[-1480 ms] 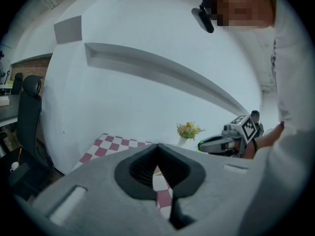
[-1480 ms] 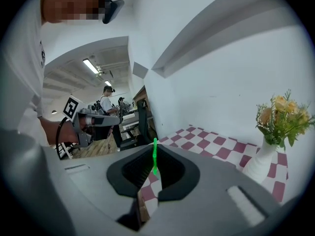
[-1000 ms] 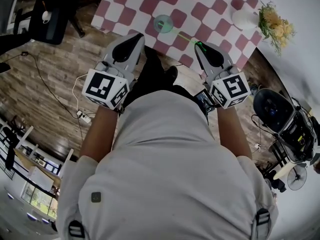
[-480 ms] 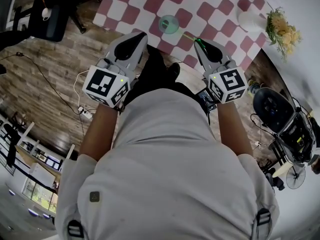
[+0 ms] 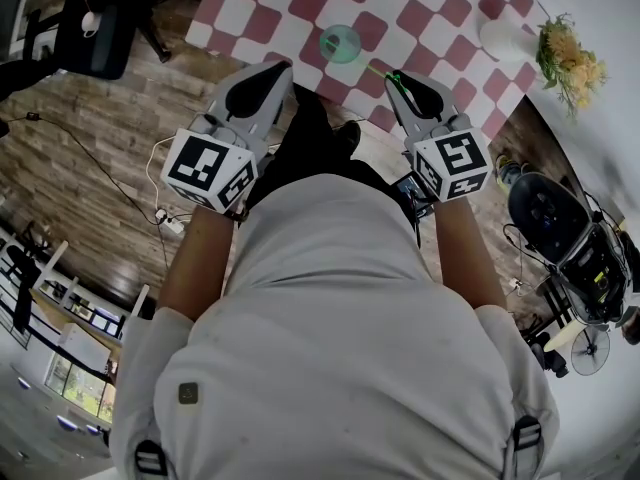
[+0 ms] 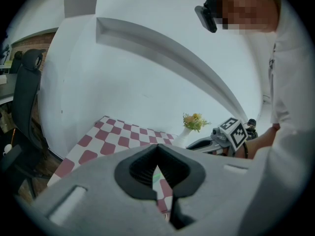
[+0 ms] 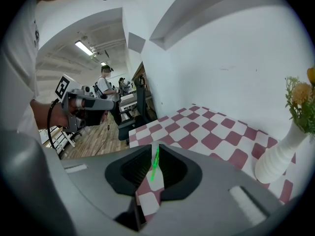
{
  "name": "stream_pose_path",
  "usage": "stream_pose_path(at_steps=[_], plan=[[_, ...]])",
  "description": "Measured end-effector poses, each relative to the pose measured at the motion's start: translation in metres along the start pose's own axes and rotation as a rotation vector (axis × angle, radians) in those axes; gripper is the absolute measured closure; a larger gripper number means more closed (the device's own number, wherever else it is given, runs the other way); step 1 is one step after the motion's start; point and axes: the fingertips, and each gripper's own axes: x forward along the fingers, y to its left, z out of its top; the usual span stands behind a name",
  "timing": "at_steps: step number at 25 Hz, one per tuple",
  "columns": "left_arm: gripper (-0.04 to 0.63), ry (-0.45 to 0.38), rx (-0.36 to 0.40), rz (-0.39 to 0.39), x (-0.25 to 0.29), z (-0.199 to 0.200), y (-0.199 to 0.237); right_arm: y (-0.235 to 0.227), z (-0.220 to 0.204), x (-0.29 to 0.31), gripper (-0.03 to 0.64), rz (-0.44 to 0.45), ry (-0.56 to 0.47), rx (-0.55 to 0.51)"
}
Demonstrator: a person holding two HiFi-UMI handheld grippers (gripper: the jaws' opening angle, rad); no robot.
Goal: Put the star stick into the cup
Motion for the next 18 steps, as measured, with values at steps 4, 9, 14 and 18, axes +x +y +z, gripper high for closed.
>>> stream_pose_path(at_steps=[4,9,14,18], plan=[[0.591,-0.004,0.009,-0.003,-0.002,-0.001,-0.005,0.000,0.003,-0.006,0.539,-0.018,-0.024,-0.009],[0.591,-0.012,0.026,-0.017,-0.005,-0.002,-0.021,0.005,0.008,-0.023,0.535,-0.025,-0.049,-0.025],[0.591,-0.032,0.063,-0.023,-0.012,0.003,-0.040,0.013,0.012,-0.043,0.535,-0.032,-0.085,-0.053],[0.591,-0.051,0.084,-0.018,-0.022,0.006,-0.060,0.021,0.013,-0.064,0.537,-0.038,-0.110,-0.075]])
